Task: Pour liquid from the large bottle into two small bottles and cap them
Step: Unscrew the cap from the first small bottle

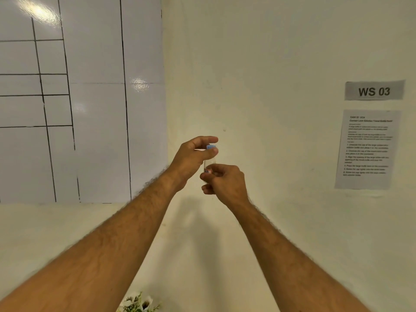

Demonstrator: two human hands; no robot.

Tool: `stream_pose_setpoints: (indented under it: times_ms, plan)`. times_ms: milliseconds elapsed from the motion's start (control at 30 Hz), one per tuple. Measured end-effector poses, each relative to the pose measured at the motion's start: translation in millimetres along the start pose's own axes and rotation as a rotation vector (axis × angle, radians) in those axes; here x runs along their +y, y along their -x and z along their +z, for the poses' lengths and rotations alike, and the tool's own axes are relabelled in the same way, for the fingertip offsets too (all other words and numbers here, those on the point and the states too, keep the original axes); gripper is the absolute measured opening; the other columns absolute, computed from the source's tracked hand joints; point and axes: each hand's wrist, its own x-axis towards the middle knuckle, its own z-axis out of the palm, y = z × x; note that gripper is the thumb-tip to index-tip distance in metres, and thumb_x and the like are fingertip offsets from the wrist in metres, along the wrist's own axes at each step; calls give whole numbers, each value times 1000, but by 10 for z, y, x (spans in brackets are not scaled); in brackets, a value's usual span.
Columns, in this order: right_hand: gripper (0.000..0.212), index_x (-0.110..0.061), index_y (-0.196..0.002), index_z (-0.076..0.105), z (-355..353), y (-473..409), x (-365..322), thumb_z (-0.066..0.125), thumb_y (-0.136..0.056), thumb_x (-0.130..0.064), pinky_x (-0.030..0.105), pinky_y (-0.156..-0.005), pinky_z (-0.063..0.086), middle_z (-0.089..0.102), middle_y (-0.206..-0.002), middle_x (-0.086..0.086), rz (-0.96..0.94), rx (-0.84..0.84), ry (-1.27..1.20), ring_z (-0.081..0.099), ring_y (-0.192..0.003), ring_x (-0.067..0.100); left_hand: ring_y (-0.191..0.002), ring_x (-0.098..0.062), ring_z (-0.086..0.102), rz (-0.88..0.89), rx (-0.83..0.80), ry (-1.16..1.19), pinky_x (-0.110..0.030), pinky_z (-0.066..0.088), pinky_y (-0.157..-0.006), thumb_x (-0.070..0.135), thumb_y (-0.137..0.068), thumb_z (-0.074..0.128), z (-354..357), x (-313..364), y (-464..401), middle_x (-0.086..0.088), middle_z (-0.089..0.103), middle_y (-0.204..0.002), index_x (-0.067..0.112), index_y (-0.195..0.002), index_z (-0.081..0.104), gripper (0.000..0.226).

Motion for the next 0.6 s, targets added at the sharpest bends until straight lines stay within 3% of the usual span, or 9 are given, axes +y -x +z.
stream_pose_setpoints:
  times_ms: [100,200,300,367,500,600]
  plan:
    - [33,-3,-119,68,16,2,10,74,-87,-12,28,-65,62,72,-84,2,19,-5,-4,72,-57,19,-106,-12,65,-3,18,12,-26,51,-90,6,-93,59,-11,-9,-16,9,72,-108,30,-99,74,29]
    - [37,-4,-122,67,41,10,28,74,-87,-14,34,-71,63,73,-99,11,30,-22,10,73,-60,20,-92,-8,69,12,87,36,-18,54,-78,8,-85,73,-10,-12,-24,8,74,-97,27,-93,75,21]
    - [39,-3,-123,67,59,25,40,75,-87,-14,34,-71,63,73,-100,11,31,-33,4,73,-60,21,-85,-6,68,18,122,29,-12,52,-67,13,-81,78,-3,-6,-46,6,73,-95,28,-90,75,18]
    - [39,-2,-123,66,66,31,50,75,-86,-13,36,-71,63,72,-100,12,32,-36,-11,73,-60,22,-80,-4,68,6,118,19,-13,52,-66,16,-81,79,8,9,-62,6,72,-94,26,-93,75,16]
    - [41,-3,-124,66,70,12,62,76,-85,-12,37,-71,63,72,-103,14,33,-32,-16,73,-59,22,-92,-10,68,-38,149,76,-22,55,-77,22,-85,76,2,10,-74,4,74,-99,23,-97,74,12]
    - [41,-4,-123,66,68,-11,72,77,-84,-11,34,-67,63,71,-107,15,34,-23,-23,72,-58,21,-83,2,68,-36,196,141,-21,50,-73,23,-84,76,-30,-21,-63,11,74,-94,26,-95,74,12]
